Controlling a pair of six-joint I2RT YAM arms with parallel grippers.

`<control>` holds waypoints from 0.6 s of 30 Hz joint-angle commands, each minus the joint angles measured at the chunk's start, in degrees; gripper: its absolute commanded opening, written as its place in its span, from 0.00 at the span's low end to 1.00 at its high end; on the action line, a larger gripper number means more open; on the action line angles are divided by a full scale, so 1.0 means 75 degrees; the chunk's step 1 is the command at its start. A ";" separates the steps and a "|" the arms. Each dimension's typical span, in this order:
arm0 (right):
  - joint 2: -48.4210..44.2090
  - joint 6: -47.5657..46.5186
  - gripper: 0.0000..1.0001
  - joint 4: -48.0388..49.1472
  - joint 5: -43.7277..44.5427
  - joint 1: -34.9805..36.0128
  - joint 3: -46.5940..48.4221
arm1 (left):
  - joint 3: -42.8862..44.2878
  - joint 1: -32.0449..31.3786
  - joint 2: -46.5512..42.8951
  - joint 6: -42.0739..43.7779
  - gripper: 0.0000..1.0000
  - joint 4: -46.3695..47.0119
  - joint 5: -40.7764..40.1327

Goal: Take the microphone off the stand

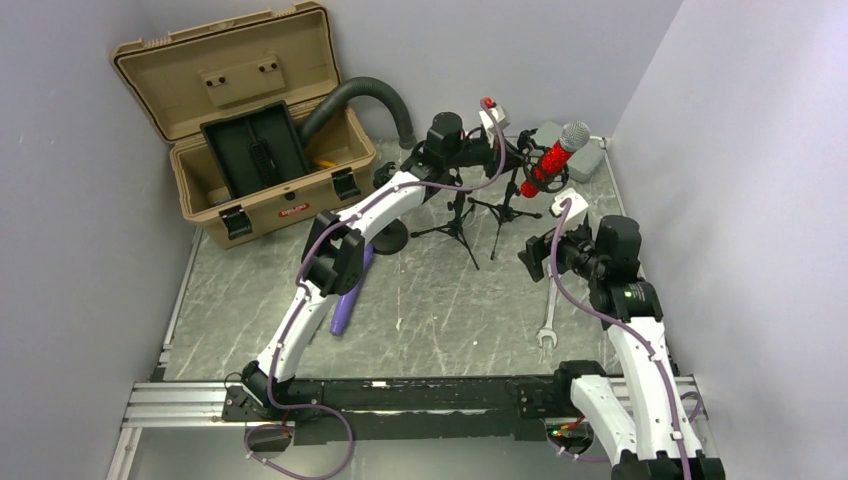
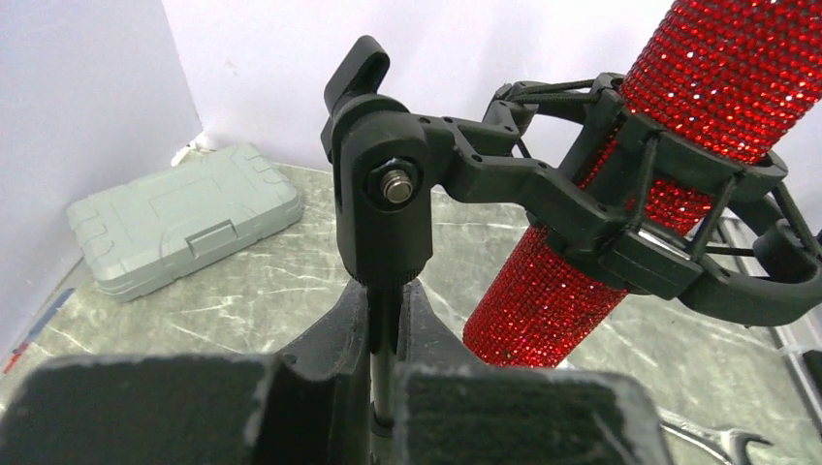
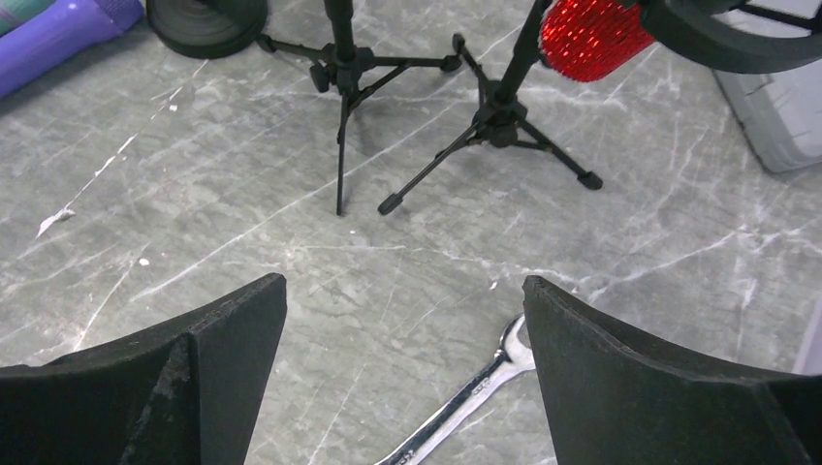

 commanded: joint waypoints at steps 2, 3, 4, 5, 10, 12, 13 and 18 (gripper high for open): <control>-0.0247 0.0100 0.93 -0.0353 0.0392 -0.0034 0.0689 | 0.0087 -0.0094 -0.0414 -0.1254 0.00 0.1262 -0.0156; -0.0276 0.0126 0.93 -0.0423 0.0442 -0.0215 0.0760 | 0.0084 -0.0115 -0.0476 -0.1317 0.00 0.1270 -0.0148; -0.0314 0.0156 0.93 -0.0510 0.0469 -0.0246 0.0842 | 0.0076 -0.0127 -0.0546 -0.1393 0.00 0.1276 -0.0139; -0.0351 0.0180 0.93 -0.0602 0.0488 -0.0256 0.0942 | 0.0074 -0.0149 -0.0597 -0.1504 0.00 0.1290 -0.0158; -0.0638 0.0220 0.93 -0.1289 0.0409 -0.0262 0.1679 | -0.0028 -0.0271 -0.1015 -0.2174 0.00 0.1380 -0.0055; -0.0777 0.0161 0.93 -0.1637 0.0219 -0.0263 0.2026 | -0.0115 -0.0346 -0.1278 -0.2347 0.00 0.1365 0.0010; -0.0840 0.0137 0.93 -0.1786 0.0142 -0.0258 0.2194 | -0.0152 -0.0394 -0.1389 -0.2382 0.00 0.1307 0.0051; -0.1130 0.0027 0.94 -0.2353 -0.0030 -0.0338 0.2782 | -0.0600 -0.0562 -0.2083 -0.2456 0.00 0.0916 0.0304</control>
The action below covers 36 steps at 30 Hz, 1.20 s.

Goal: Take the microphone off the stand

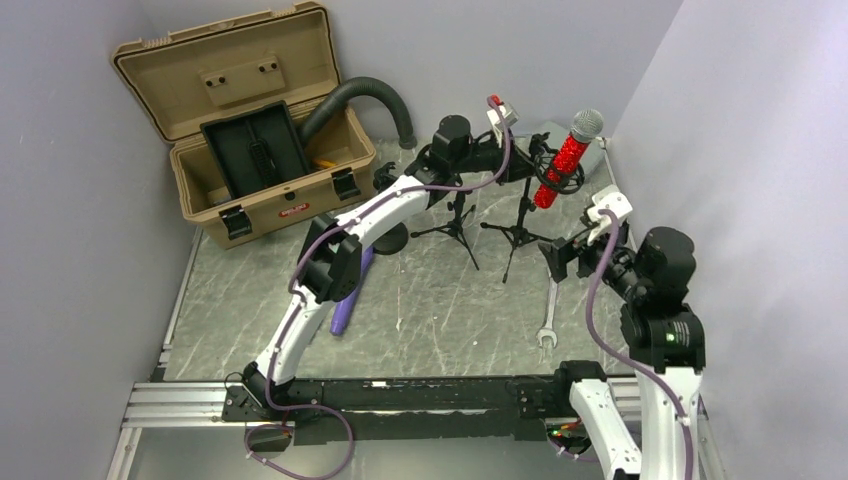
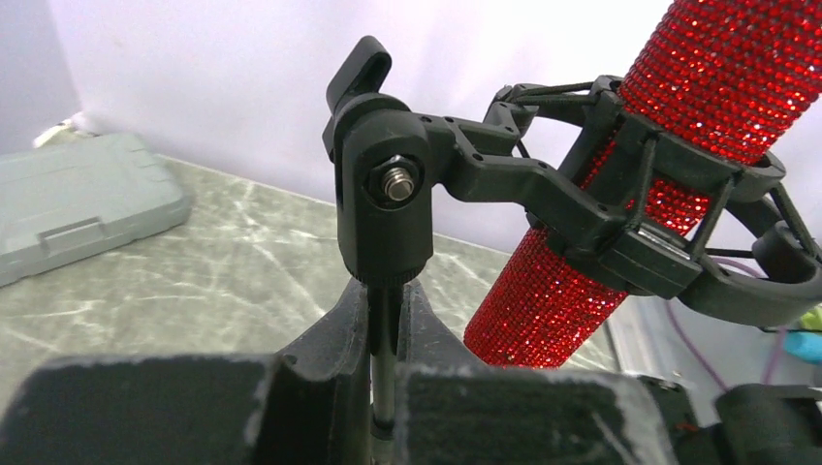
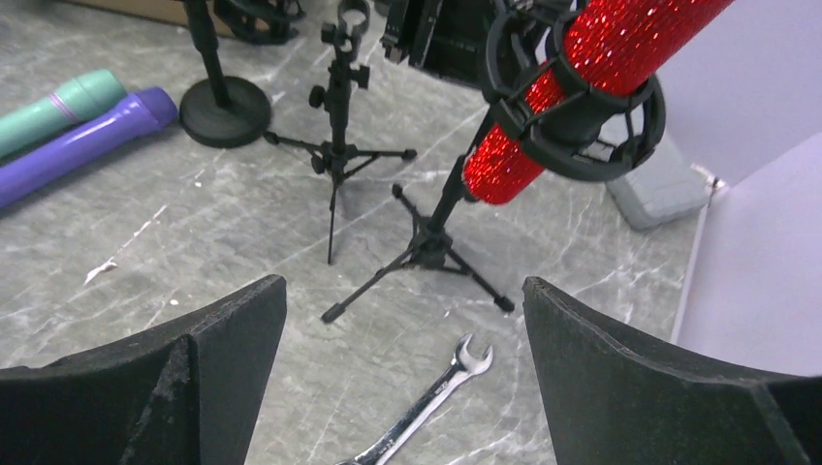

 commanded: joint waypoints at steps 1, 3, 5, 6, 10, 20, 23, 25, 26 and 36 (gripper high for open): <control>-0.0296 -0.0067 0.93 -0.0590 -0.0203 -0.0092 0.0492 | -0.0109 -0.0247 -0.1722 -0.0528 0.00 0.0449 0.0364; -0.0424 -0.0058 0.94 -0.0584 -0.0269 -0.0095 0.0437 | -0.0374 -0.0296 -0.2029 -0.0483 0.00 0.0218 0.0362; -0.0546 -0.0038 0.93 -0.0611 -0.0345 -0.0104 0.0421 | -0.0565 -0.0341 -0.2327 -0.0377 0.00 -0.0053 0.0342; -0.0603 -0.0057 0.93 -0.0639 -0.0356 -0.0102 0.0437 | -0.0666 -0.0369 -0.2534 -0.0315 0.00 -0.0189 0.0335; -0.0727 -0.0118 0.93 -0.0868 -0.0351 -0.0093 0.0684 | -0.1223 -0.0411 -0.3227 -0.0437 0.00 -0.0593 0.0158; -0.0348 -0.0111 0.93 -0.1144 -0.1133 -0.0122 0.1320 | -0.3162 -0.0411 -0.5152 -0.0100 0.00 -0.1965 -0.0724; -0.0348 -0.0730 0.93 -0.1253 -0.2412 -0.0126 0.1041 | -0.3708 -0.0355 -0.5684 0.0341 0.00 -0.2313 -0.0977; -0.0402 -0.0898 0.94 -0.1020 -0.2961 -0.0118 0.0664 | -0.4169 -0.0185 -0.6000 0.0404 0.00 -0.2294 -0.1096; -0.0352 -0.1012 0.94 -0.0976 -0.3187 -0.0123 0.0511 | -0.4455 -0.0058 -0.6179 0.0364 0.00 -0.2215 -0.1123; 0.0736 -0.0378 0.93 0.1045 -0.4749 -0.0113 -0.0216 | -0.7268 0.0799 -0.7398 0.0734 0.00 -0.0565 -0.1145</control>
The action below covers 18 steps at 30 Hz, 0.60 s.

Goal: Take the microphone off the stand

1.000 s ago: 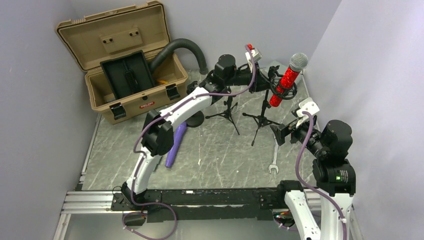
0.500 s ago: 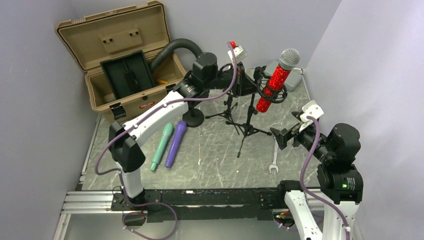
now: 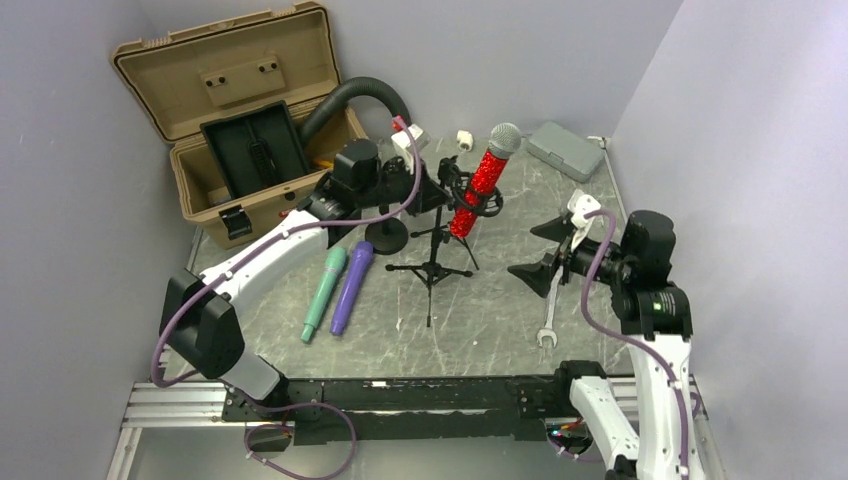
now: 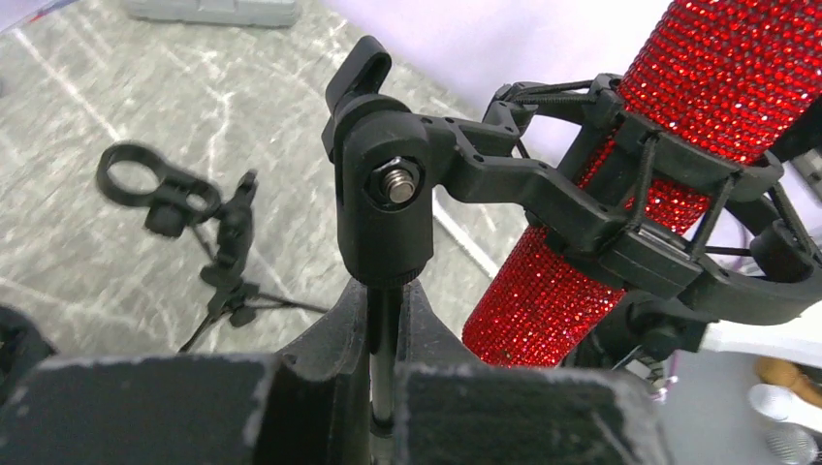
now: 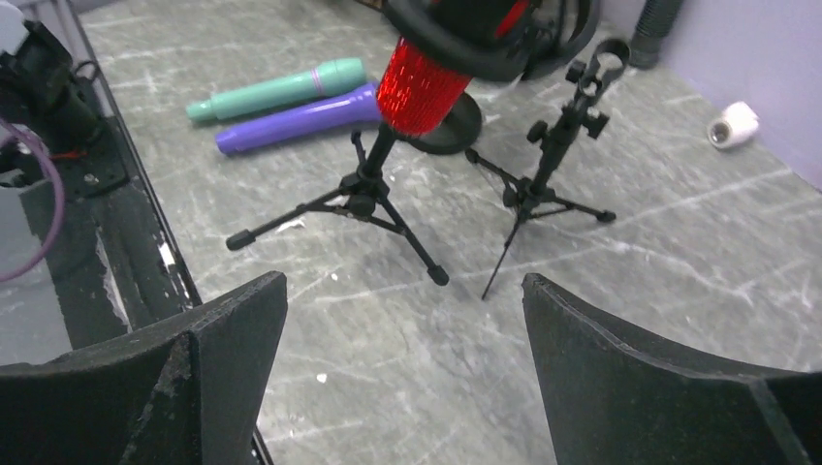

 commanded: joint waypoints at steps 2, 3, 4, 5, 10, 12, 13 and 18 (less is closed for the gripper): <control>0.0557 0.0685 0.93 0.1968 -0.1275 -0.0012 -0.0031 | -0.0976 0.0072 -0.0919 0.0471 0.00 0.1767 0.0102; 0.0670 0.0950 0.93 0.2275 -0.1388 -0.0004 -0.0052 | -0.1164 0.0068 -0.0989 0.0499 0.00 0.1943 0.0154; 0.0804 0.1188 0.93 0.2601 -0.1529 -0.0012 -0.0072 | -0.1336 0.0072 -0.1042 0.0533 0.00 0.2126 0.0206; 0.0915 0.1513 0.93 0.2977 -0.1620 -0.0014 -0.0110 | -0.1502 0.0071 -0.1099 0.0548 0.00 0.2328 0.0220; 0.1296 0.3457 0.93 0.5189 -0.1973 0.0005 -0.0514 | -0.2221 0.0067 -0.1300 0.0483 0.00 0.3380 0.0283; 0.1403 0.4316 0.94 0.6349 -0.2145 0.0013 -0.0774 | -0.2347 0.0077 -0.1310 0.0429 0.00 0.3548 0.0310; 0.1453 0.4796 0.94 0.7113 -0.2230 0.0025 -0.0914 | -0.2412 0.0065 -0.1320 0.0422 0.00 0.3601 0.0325; 0.1763 0.6683 0.95 0.9771 -0.2344 0.0242 -0.1590 | -0.2460 0.0045 -0.1271 0.0401 0.00 0.3672 0.0334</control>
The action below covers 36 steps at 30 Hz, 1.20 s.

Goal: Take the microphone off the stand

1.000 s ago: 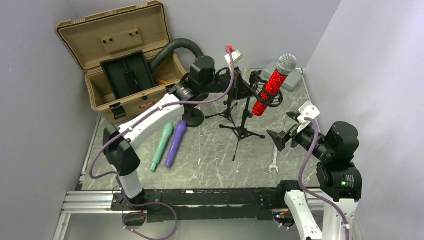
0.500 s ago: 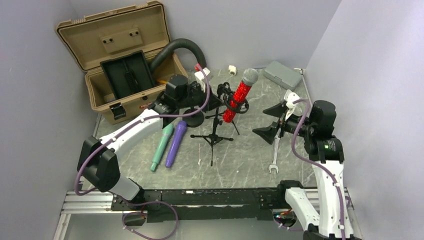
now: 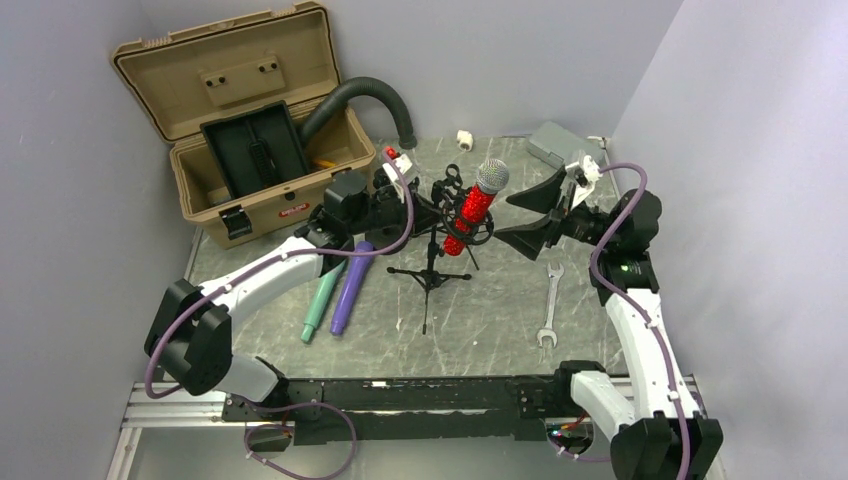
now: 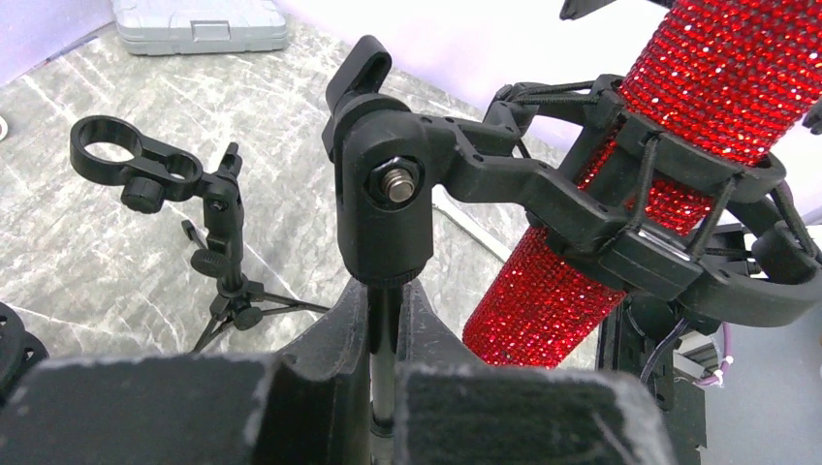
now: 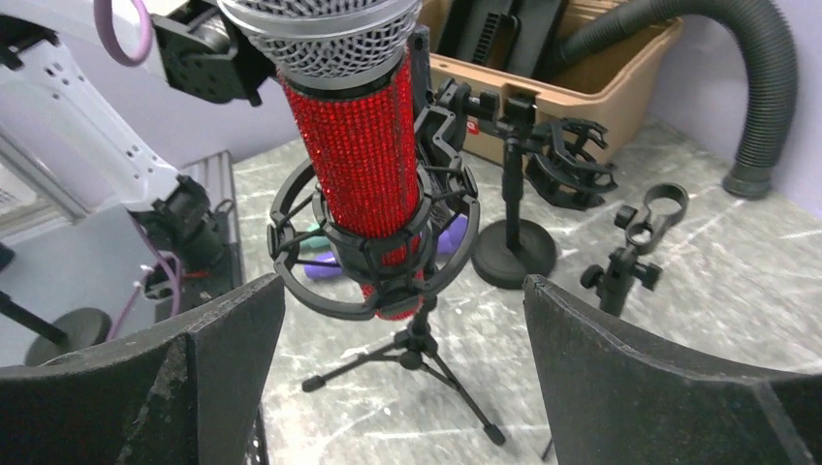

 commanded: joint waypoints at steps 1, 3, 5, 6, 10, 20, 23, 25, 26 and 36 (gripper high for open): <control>0.0216 0.2204 0.95 0.3432 -0.0425 0.0270 -0.0406 | 0.0129 -0.0031 -0.0420 -0.0198 0.00 0.1286 0.0261; 0.0334 0.2147 0.95 0.3476 -0.0364 0.0529 -0.0390 | 0.0085 -0.0042 -0.0369 -0.0302 0.00 0.1432 0.0308; 0.0438 0.1779 0.96 0.3134 -0.0240 0.0751 -0.0253 | -0.0018 -0.0046 -0.0342 -0.0319 0.00 0.1576 0.0339; 0.0476 0.1559 0.96 0.2872 -0.0145 0.0832 -0.0161 | -0.0079 -0.0055 -0.0321 -0.0316 0.00 0.1648 0.0374; 0.0746 0.0991 0.95 0.2356 0.0037 0.1198 0.0160 | -0.0254 -0.0105 -0.0240 -0.0204 0.00 0.1798 0.0372; 0.1150 0.0247 0.90 0.1967 0.0217 0.1572 0.0239 | -0.0623 -0.0237 0.0070 -0.0146 0.00 0.2407 0.0393; 0.1249 0.0241 0.85 0.1994 0.0171 0.1661 0.0263 | -0.0687 -0.0281 0.0135 -0.0119 0.00 0.2447 0.0386; 0.1331 0.0272 0.80 0.2025 0.0098 0.1723 0.0301 | -0.0704 -0.0303 0.0167 -0.0087 0.00 0.2445 0.0366; 0.1365 0.0270 0.77 0.2027 0.0067 0.1754 0.0322 | -0.0705 -0.0318 0.0187 -0.0061 0.00 0.2435 0.0355; 0.1295 0.0535 0.26 0.2407 -0.0072 0.1818 0.0158 | -0.0714 -0.0374 0.0346 0.0155 0.00 0.2286 0.0250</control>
